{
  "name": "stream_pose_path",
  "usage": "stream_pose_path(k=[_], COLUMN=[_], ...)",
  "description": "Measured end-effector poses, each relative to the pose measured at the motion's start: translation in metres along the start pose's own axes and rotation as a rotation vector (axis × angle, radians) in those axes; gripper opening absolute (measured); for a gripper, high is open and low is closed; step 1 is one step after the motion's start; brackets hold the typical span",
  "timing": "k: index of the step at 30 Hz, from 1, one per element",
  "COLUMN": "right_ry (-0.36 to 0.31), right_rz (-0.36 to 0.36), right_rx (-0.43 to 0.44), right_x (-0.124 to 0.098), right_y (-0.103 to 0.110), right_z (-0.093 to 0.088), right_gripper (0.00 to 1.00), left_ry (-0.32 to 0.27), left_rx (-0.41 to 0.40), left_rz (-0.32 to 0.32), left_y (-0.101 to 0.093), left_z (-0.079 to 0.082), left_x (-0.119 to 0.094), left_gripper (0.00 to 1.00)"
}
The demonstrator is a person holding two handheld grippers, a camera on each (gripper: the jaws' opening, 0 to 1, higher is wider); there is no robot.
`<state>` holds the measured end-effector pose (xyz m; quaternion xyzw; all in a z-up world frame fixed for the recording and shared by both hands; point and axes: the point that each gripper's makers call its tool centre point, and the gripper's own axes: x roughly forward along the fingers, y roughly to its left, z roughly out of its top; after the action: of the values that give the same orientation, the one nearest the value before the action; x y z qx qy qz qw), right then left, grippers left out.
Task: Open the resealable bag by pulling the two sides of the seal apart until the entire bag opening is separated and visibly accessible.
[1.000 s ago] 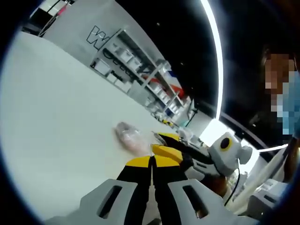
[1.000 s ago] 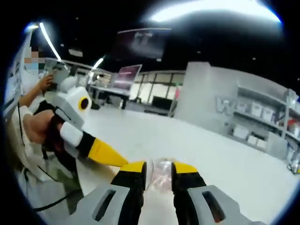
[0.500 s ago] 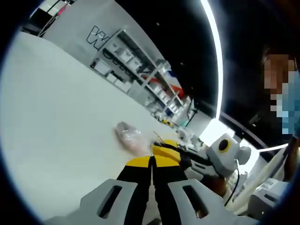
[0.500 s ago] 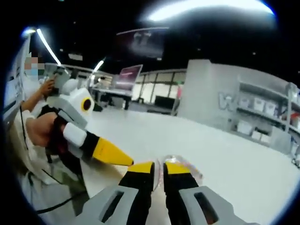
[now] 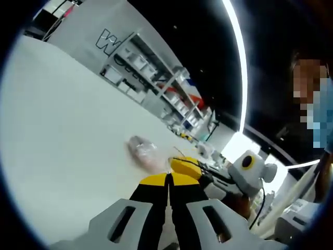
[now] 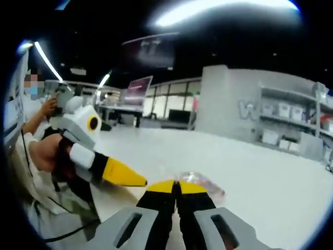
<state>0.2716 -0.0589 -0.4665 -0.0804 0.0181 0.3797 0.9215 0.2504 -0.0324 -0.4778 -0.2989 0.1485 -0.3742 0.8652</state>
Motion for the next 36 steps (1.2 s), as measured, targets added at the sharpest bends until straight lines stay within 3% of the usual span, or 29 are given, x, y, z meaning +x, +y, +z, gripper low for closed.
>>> stream_pose_path(k=[26, 31, 36], right_ry=[-0.032, -0.043, -0.058], right_rz=[-0.002, -0.009, -0.010], right_rx=[0.085, 0.111, 0.129], right_x=[0.0014, -0.0003, -0.0019], right_y=[-0.0012, -0.0051, -0.0063], right_z=[0.0005, 0.0007, 0.0029], right_gripper=[0.00, 0.00, 0.00], left_ry=[-0.002, -0.056, -0.057], left_rx=[0.036, 0.130, 0.195], left_rz=[-0.003, 0.001, 0.022], left_y=[-0.0016, -0.0043, -0.0044], left_z=[0.0006, 0.0094, 0.0090], left_x=[0.0003, -0.0007, -0.0031], left_gripper=[0.04, 0.22, 0.30])
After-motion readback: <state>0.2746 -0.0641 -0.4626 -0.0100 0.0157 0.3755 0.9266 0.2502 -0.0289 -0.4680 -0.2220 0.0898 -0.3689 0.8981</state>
